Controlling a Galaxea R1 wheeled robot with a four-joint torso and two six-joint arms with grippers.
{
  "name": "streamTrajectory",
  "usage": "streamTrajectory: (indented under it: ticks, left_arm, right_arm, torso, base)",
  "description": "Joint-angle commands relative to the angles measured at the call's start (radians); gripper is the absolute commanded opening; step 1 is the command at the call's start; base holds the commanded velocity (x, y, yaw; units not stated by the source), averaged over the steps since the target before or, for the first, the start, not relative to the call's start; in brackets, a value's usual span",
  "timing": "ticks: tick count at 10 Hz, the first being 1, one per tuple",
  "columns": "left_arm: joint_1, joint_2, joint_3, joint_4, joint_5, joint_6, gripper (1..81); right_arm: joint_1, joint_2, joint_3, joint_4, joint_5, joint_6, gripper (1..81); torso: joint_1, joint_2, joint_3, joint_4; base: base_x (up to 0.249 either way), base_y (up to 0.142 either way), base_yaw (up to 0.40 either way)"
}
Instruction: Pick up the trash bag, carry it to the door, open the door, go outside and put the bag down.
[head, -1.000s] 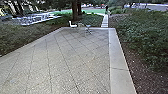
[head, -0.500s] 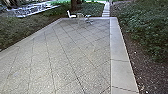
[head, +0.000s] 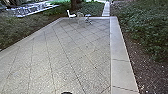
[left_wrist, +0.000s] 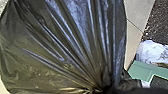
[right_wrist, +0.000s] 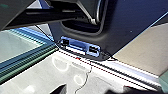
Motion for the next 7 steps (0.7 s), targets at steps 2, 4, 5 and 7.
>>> streamTrajectory:
  ticks: [2, 4, 5, 7]
  left_arm:
    - [-0.243, -0.04, -0.186, -0.025, 0.29, 0.002, 1.0]
    - [-0.281, -0.046, -0.222, -0.014, 0.317, 0.002, 1.0]
    - [-0.295, -0.052, -0.226, -0.011, 0.327, 0.002, 1.0]
    - [-0.318, -0.075, -0.226, -0.011, 0.362, 0.002, 1.0]
  right_arm:
    - [-0.002, 0.005, 0.007, 0.001, -0.08, -0.005, 81.1]
    - [-0.002, 0.006, 0.007, 0.001, -0.078, -0.006, 81.1]
    - [-0.003, 0.008, 0.007, 0.001, -0.077, -0.006, 81.1]
    - [-0.006, 0.009, 0.007, 0.001, -0.058, -0.005, 81.1]
  torso:
    - [0.0, 0.0, 0.0, 0.0]
    - [0.0, 0.0, 0.0, 0.0]
    - [0.0, 0.0, 0.0, 0.0]
    - [0.0, 0.0, -0.001, 0.0]
  base:
    - [0.0, 0.0, 0.0]
    - [0.0, 0.0, 0.0]
    - [0.0, 0.0, 0.0]
    - [0.0, 0.0, 0.0]
